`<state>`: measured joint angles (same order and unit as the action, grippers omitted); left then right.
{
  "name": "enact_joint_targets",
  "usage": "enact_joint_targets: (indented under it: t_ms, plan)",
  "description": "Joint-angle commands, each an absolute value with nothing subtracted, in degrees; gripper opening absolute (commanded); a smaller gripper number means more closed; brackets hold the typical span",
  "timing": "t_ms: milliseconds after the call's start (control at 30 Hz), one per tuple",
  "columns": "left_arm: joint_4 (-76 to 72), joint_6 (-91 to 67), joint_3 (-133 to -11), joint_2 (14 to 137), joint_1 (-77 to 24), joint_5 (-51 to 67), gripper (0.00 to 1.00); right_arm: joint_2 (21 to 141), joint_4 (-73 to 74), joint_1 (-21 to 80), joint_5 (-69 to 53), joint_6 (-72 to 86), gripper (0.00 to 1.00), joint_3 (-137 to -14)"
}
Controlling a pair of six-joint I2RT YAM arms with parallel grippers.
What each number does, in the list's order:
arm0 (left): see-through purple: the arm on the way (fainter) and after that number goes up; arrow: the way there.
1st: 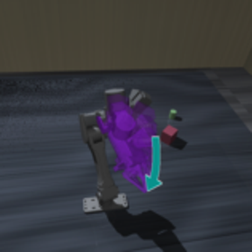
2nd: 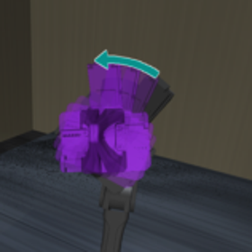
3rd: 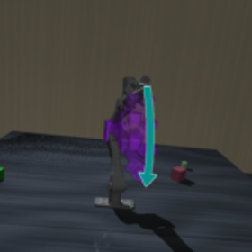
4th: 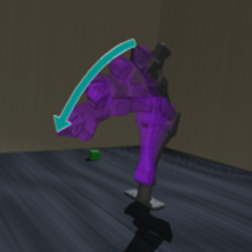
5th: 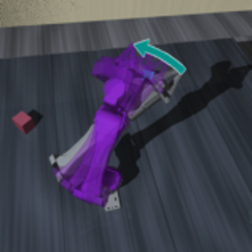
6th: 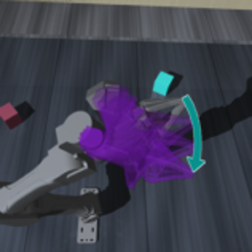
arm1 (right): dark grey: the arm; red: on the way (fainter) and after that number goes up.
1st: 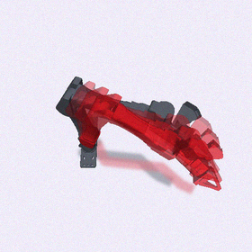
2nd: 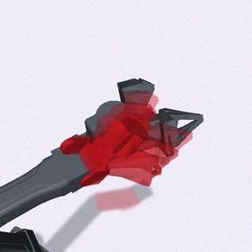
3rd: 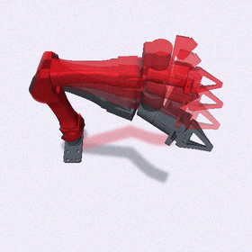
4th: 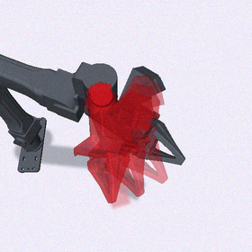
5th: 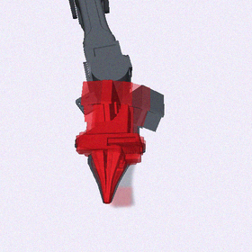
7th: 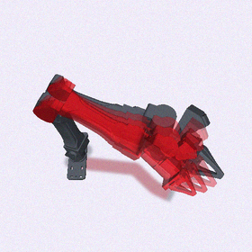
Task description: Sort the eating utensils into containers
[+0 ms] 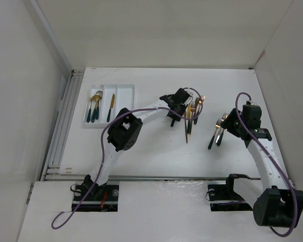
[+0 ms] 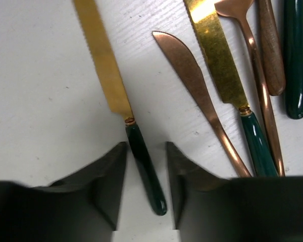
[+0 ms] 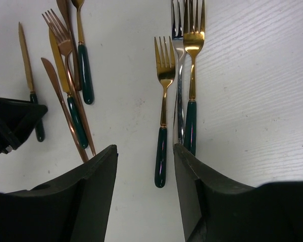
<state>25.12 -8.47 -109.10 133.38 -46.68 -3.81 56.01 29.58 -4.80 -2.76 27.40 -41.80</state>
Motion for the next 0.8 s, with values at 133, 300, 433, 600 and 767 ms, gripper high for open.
enact_joint_targets:
  t_ms: [133, 300, 433, 600, 767]
  plan:
    - [29.5, -3.9, -101.9, 132.7, -46.2, -5.6, 0.23, 56.4, 28.1, -4.5, -1.5, 25.4, 0.54, -43.9]
    - [29.0, -2.8, -100.5, 132.8, -45.5, -4.2, 0.04, 57.5, 27.6, -4.5, -1.5, 24.9, 0.54, -43.9]
    - [29.6, -2.2, -102.0, 134.1, -44.4, -2.7, 0.0, 58.0, 27.1, -4.5, -1.0, 24.4, 0.54, -43.9]
    - [27.6, -0.9, -102.5, 127.9, -40.7, -1.5, 0.0, 58.0, 25.8, -4.5, -1.5, 23.8, 0.51, -44.5]
    - [27.6, 1.4, -105.2, 118.7, -35.2, -0.3, 0.0, 59.7, 22.2, -4.5, -3.8, 23.8, 0.5, -44.5]
